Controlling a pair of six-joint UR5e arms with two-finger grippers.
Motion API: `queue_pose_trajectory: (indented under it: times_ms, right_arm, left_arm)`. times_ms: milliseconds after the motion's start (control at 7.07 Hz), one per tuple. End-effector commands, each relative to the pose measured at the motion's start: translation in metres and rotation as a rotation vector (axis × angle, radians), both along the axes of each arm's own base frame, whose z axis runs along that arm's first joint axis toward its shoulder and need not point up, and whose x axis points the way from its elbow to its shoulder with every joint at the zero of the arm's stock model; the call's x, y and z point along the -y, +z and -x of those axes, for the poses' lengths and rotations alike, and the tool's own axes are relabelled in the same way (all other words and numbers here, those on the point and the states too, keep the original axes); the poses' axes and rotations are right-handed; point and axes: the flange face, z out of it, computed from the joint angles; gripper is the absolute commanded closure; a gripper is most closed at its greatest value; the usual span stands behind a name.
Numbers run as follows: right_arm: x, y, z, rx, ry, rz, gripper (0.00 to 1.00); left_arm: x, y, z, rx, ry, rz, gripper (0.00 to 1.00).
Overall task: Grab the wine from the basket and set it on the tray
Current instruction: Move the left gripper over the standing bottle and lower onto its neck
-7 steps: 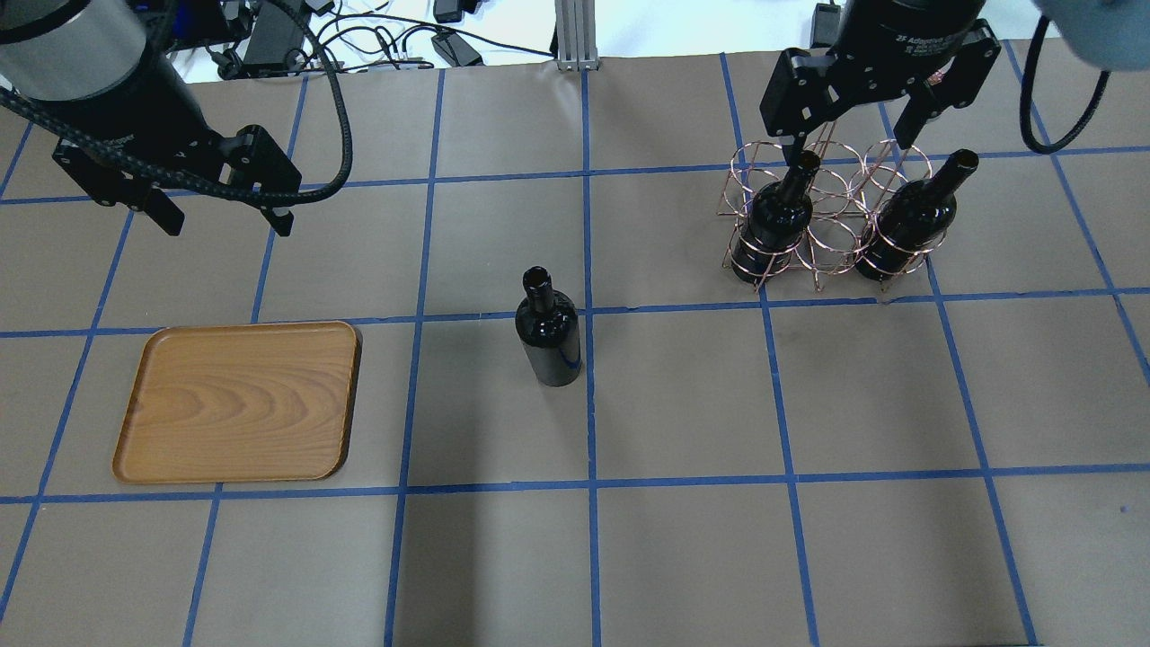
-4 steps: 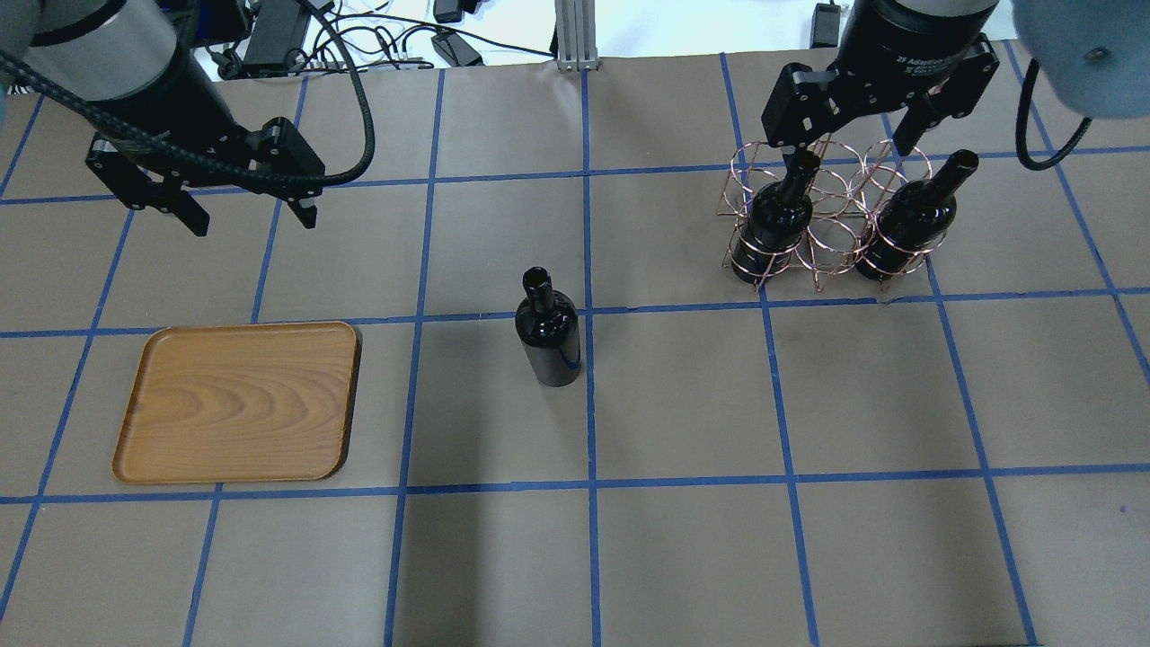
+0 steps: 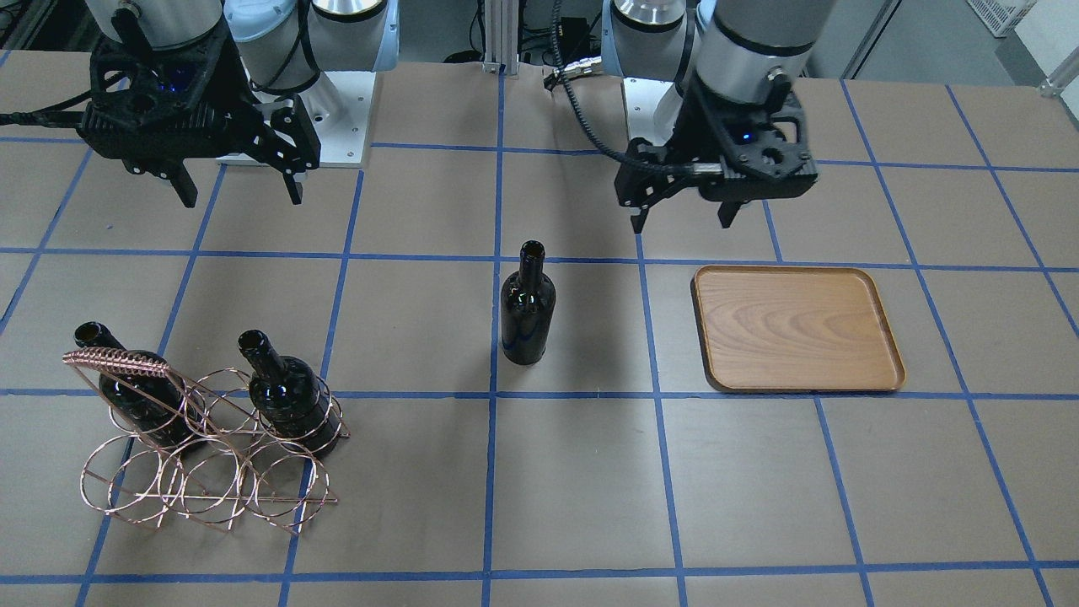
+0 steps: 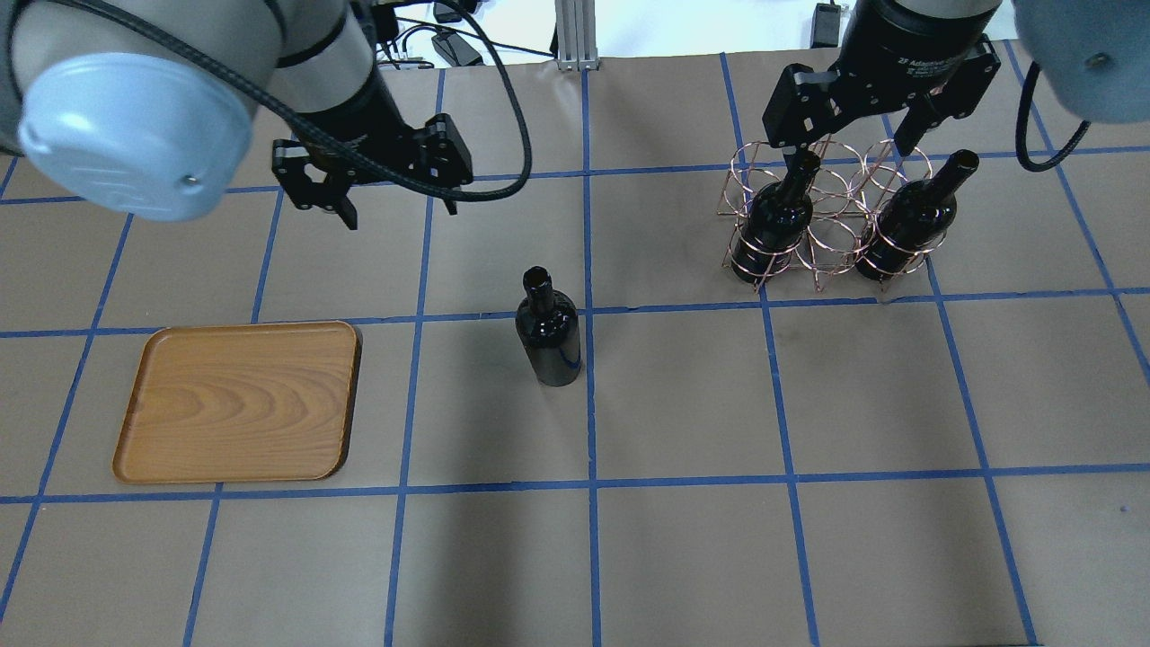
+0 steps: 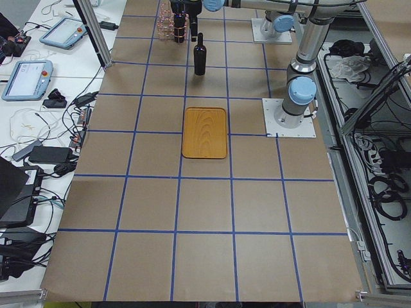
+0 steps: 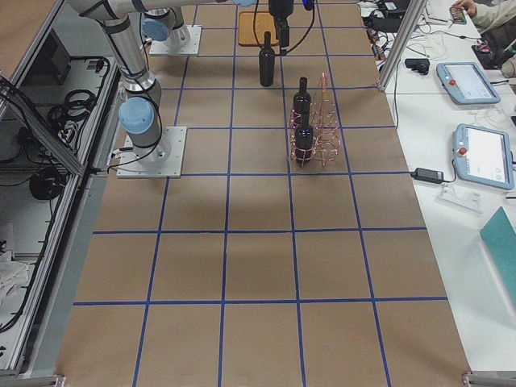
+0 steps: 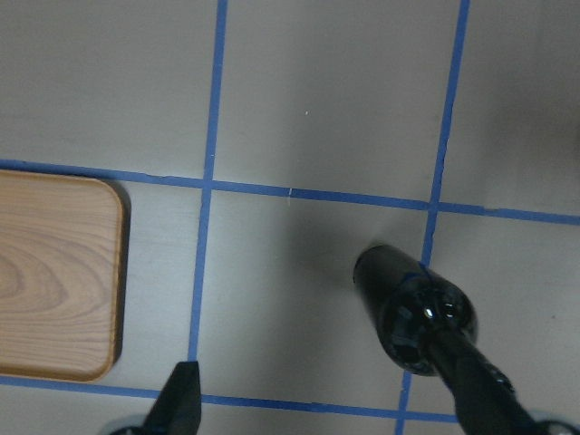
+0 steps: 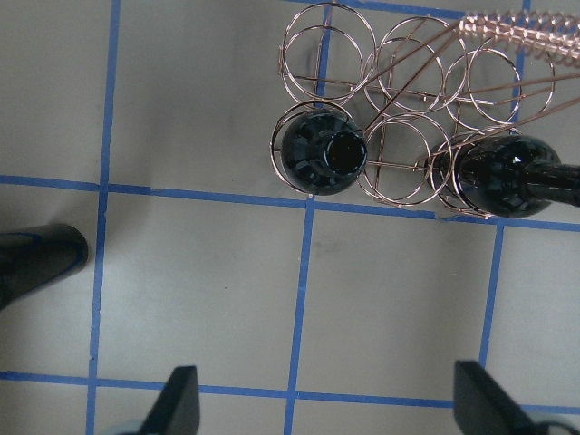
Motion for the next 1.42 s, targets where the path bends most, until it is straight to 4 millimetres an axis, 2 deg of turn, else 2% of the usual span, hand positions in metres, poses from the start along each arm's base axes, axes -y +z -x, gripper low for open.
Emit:
queue_pose_trajectory:
  times_ms: [0, 142, 283, 425, 566, 849, 991, 1132, 1274]
  right_arm:
    - [0.000, -0.001, 0.000, -0.002, -0.001, -0.003, 0.00]
    - [0.000, -0.001, 0.000, -0.002, -0.001, -0.005, 0.00]
    - [0.000, -0.001, 0.000, -0.002, 0.001, -0.003, 0.00]
    - [0.000, -0.002, 0.000, -0.002, -0.001, -0.006, 0.00]
    - [0.000, -0.002, 0.000, -0.002, -0.001, -0.006, 0.00]
    - [0.001, -0.003, 0.000, 0.001, 0.000, -0.007, 0.00]
    - [0.001, -0.003, -0.001, 0.001, 0.001, -0.007, 0.00]
    - [0.001, -0.003, 0.000, 0.001, 0.000, -0.007, 0.00]
    - [0.001, -0.003, 0.000, 0.003, -0.002, -0.007, 0.00]
  left_arm:
    - [-0.005, -0.033, 0.058, 0.002, -0.011, -0.023, 0.00]
    - [0.000, -0.048, 0.065, 0.006, -0.028, -0.040, 0.00]
    - [-0.008, -0.063, 0.081, 0.011, -0.060, -0.070, 0.00]
    - [-0.015, -0.066, 0.091, 0.019, -0.094, -0.073, 0.12]
    - [-0.017, -0.067, 0.089, 0.025, -0.146, -0.072, 0.14]
    - [-0.017, -0.076, 0.087, 0.034, -0.200, -0.090, 0.35]
    - [-0.019, -0.074, 0.086, 0.035, -0.200, -0.087, 0.62]
    - [-0.019, -0.073, 0.086, 0.033, -0.200, -0.086, 0.82]
    - [-0.019, -0.067, 0.083, 0.028, -0.196, -0.074, 0.91]
